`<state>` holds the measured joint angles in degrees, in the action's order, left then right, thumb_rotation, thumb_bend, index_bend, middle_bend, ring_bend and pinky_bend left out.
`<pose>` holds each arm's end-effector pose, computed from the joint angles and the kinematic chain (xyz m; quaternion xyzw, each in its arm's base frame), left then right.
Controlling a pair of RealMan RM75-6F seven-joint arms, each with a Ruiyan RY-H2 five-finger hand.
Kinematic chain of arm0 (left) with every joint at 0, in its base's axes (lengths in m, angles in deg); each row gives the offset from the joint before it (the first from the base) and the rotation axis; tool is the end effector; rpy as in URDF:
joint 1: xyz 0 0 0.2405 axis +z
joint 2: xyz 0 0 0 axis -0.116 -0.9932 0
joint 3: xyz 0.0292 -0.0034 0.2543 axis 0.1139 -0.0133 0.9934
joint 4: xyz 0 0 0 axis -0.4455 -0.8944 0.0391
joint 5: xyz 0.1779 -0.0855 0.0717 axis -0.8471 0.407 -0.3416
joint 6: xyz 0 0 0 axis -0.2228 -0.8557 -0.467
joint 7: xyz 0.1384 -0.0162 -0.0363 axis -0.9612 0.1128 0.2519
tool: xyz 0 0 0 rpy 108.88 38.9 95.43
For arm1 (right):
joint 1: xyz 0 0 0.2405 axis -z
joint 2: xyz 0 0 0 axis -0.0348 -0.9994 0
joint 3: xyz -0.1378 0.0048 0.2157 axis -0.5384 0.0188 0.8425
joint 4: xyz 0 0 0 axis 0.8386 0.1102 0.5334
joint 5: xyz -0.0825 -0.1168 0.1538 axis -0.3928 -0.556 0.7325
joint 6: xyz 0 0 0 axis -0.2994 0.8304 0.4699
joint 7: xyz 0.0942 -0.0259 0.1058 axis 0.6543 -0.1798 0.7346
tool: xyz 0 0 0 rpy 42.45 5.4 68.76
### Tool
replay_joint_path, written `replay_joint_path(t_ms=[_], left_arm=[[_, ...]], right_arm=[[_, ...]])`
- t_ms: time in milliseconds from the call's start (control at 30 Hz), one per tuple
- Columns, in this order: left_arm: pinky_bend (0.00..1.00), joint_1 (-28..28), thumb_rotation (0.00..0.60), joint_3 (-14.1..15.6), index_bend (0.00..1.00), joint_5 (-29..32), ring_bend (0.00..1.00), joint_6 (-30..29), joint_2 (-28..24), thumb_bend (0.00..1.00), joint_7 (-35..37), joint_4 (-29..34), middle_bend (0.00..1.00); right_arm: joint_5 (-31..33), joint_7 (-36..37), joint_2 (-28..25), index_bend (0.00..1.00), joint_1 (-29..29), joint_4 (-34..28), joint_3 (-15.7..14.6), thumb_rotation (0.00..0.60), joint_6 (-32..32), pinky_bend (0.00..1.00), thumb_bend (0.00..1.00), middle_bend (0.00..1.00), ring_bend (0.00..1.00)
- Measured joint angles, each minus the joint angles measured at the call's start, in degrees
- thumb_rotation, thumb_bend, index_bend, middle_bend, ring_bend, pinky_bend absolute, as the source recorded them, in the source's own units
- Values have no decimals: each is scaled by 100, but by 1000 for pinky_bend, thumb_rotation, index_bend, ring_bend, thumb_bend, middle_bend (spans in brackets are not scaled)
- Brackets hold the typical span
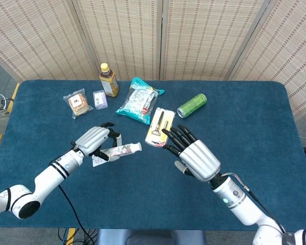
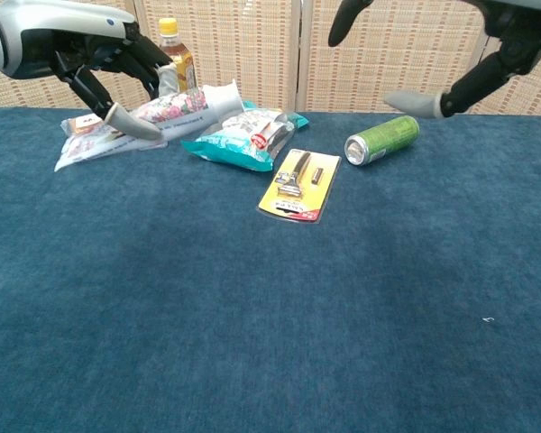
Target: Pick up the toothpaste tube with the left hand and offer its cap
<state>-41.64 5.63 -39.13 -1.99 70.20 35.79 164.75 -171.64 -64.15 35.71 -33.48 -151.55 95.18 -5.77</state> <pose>-0.0951 0.3561 0.0845 -0.7265 -0.4758 -0.4267 0.2525 -0.0834 -0.2633 0.0906 0.7654 -0.2296 0.4760 0.3674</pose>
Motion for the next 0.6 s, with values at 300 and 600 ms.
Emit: replay_joint_path(t_ms=[300, 600], left_arm=[[81, -186, 549, -35, 599, 330, 362, 161, 64, 394, -144, 31, 621], [81, -307, 533, -48, 599, 534, 362, 232, 131, 394, -230, 21, 621]], right_arm=[[311, -247, 515, 302, -380, 310, 73, 600, -139, 0, 287, 17, 0], [587, -349, 935, 302, -728, 613, 97, 600, -269, 0, 282, 17, 0]])
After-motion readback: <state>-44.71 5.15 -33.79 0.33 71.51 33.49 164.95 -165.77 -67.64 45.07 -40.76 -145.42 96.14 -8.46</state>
